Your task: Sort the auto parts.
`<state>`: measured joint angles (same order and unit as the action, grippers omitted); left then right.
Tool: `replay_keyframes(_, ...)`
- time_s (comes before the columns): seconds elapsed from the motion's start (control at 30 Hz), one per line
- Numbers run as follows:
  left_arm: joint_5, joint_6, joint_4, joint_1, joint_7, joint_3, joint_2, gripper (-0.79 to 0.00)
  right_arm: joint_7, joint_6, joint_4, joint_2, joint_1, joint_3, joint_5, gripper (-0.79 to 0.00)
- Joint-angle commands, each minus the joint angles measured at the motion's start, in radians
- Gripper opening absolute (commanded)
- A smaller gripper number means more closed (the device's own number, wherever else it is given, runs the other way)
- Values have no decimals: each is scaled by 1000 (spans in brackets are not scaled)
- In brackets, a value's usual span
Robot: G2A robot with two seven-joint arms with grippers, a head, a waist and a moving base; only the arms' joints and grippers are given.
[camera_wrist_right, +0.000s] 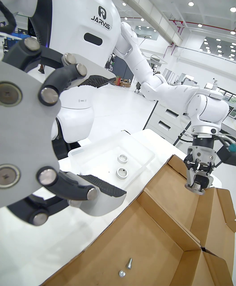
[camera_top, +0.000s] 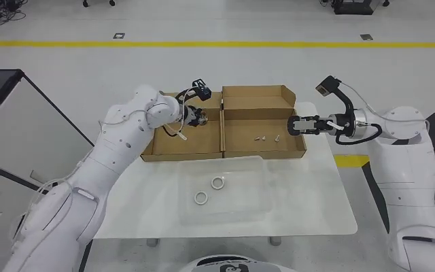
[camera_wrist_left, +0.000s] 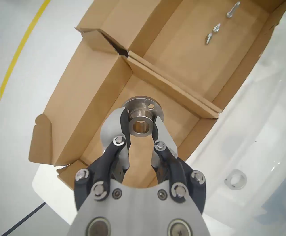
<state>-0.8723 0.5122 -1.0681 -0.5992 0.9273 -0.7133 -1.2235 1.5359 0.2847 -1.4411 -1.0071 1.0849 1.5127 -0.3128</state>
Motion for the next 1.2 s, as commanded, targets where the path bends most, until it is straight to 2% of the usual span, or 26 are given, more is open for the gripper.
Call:
replay_keyframes(0.0, -4, 6, 44, 15, -2, 29, -14, -785, 0, 0, 0, 0, 0, 0, 0, 0)
replay_keyframes(0.3, -29, 46, 235, 73, -39, 150, -94, -785, 0, 0, 0, 0, 0, 0, 0, 0)
replay_keyframes(0.73, -73, 64, 404, 103, -96, 260, -198, -785, 0, 0, 0, 0, 0, 0, 0, 0)
replay_keyframes(1.0, -108, 67, 494, 117, -139, 294, -246, -773, 0, 0, 0, 0, 0, 0, 0, 0)
replay_keyframes(1.03, -109, 68, 507, 120, -144, 296, -253, -653, 0, 0, 0, 0, 0, 0, 0, 0)
replay_keyframes(1.07, -109, 69, 515, 121, -147, 297, -257, -603, 0, 0, 0, 0, 0, 0, 0, 0)
replay_keyframes(1.1, -110, 71, 525, 123, -152, 298, -261, -499, 0, 0, 0, 0, 0, 0, 0, 0)
replay_keyframes(1.13, -111, 73, 535, 126, -156, 299, -266, -434, 0, 0, 0, 0, 0, 0, 0, 0)
replay_keyframes(1.17, -110, 75, 546, 128, -163, 299, -270, -320, 0, 0, 0, 0, 0, 0, 0, 0)
